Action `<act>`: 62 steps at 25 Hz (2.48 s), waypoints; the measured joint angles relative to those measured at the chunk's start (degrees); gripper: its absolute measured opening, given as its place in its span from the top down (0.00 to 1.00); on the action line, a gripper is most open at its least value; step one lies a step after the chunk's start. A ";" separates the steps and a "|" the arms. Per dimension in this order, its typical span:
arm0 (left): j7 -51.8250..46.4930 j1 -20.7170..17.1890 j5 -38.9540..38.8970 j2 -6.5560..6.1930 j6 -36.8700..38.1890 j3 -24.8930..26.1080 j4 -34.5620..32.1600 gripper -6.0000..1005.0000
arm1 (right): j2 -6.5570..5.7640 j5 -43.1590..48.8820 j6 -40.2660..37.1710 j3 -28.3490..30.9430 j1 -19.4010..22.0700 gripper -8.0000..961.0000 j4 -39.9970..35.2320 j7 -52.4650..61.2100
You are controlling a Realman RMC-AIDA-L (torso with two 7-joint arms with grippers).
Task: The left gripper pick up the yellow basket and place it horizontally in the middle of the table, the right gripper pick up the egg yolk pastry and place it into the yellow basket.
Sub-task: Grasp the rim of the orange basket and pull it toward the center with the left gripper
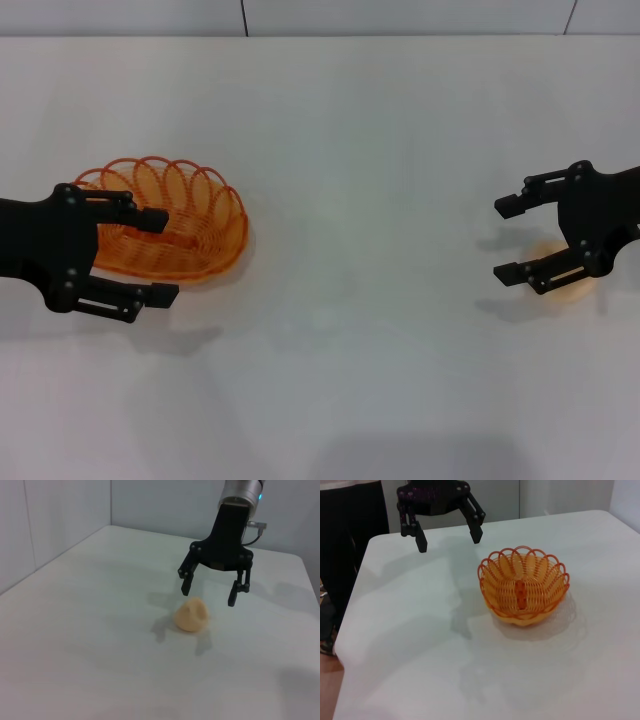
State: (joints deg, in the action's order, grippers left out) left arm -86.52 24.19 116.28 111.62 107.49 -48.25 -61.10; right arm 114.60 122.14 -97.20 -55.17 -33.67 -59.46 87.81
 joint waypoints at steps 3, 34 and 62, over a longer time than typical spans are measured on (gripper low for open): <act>-0.01 -0.05 0.00 0.00 0.00 0.00 0.16 0.16 | 0.00 -0.01 -0.07 -0.02 0.01 0.16 0.03 0.00; -47.26 0.30 8.56 0.57 0.08 0.39 -18.17 0.16 | 0.30 -0.56 0.08 -0.16 1.48 0.16 -1.02 -2.21; -55.44 16.64 42.99 -0.35 -18.20 0.42 3.47 0.16 | 0.80 -1.27 1.43 -2.05 0.39 0.16 -0.41 -3.52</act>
State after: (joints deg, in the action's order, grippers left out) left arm -141.96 40.83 159.27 111.27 89.29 -47.83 -57.63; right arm 115.40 120.87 -95.77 -57.22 -33.28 -59.87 84.28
